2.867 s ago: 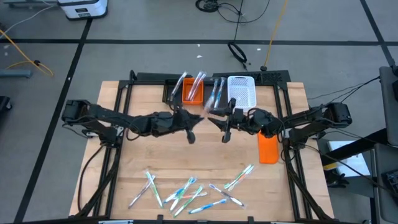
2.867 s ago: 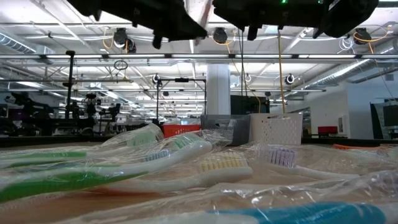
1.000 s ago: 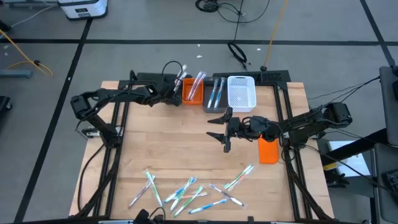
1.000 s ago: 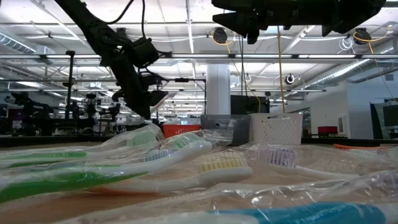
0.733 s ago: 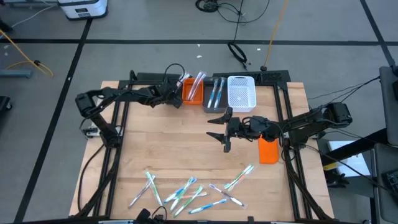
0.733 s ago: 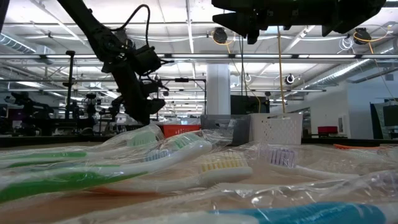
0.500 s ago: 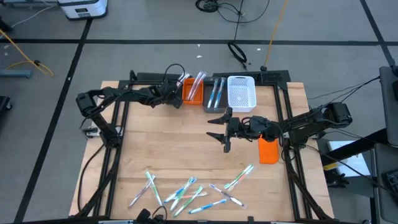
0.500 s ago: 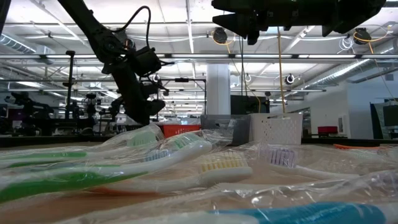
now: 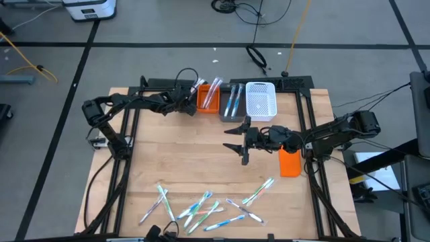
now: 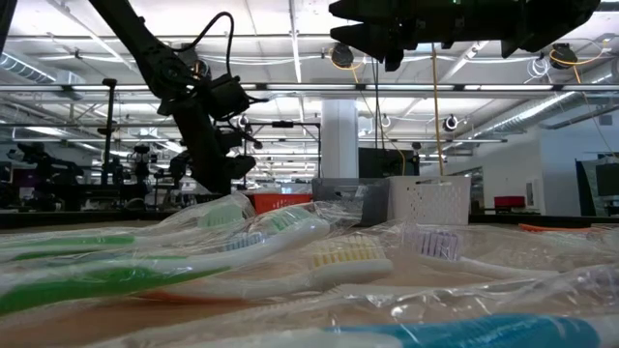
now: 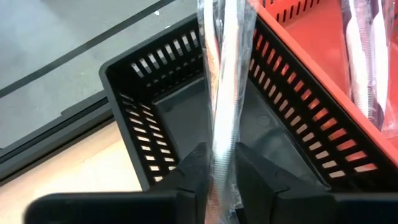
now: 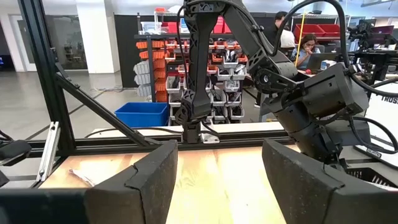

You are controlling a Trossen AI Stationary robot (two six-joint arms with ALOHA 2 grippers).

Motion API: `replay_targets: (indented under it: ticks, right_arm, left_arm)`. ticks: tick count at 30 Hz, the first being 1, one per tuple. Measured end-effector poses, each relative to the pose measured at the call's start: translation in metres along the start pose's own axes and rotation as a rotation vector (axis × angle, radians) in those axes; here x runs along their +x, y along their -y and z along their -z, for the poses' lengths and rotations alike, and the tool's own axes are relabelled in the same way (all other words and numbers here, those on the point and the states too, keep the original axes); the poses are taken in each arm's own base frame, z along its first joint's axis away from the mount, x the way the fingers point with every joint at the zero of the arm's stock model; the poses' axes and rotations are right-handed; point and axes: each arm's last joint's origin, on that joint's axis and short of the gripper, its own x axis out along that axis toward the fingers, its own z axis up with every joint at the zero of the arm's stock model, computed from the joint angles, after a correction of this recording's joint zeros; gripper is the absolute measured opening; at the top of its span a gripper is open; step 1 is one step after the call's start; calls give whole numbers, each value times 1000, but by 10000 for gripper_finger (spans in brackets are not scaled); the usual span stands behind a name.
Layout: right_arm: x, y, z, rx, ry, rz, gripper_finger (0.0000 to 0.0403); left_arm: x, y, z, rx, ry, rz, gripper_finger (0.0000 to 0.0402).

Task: Pick & Place Toothbrushes
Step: Put the orange toothbrush into the black bin, then put the green toothbrush into the white bin

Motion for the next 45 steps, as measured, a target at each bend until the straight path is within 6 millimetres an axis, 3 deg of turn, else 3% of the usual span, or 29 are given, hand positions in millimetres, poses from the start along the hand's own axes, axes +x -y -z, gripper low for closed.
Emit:
replay_targets:
  ticks: [9, 14, 19, 29, 38, 45]
  right_arm:
    - [0, 0, 1, -1, -9, 0, 226]
    - [0, 0, 1, -2, -10, 0, 226]
    - [0, 0, 2, -3, -19, 1, 226]
    - [0, 0, 2, -4, -24, 1, 227]
    - [0, 0, 2, -4, -24, 1, 226]
    - [0, 0, 2, -4, -25, 1, 226]
  left_arm:
    - [0, 1, 0, 7, 2, 4, 199]
    - [-3, 5, 0, 56, 7, 21, 237]
    - [-16, 9, -4, 72, 19, 121, 243]
    - [-63, 15, -4, 136, 15, 268, 244]
    - [-109, 28, 24, 217, -197, 467, 244]
    - [-143, 49, 60, 258, -406, 503, 244]
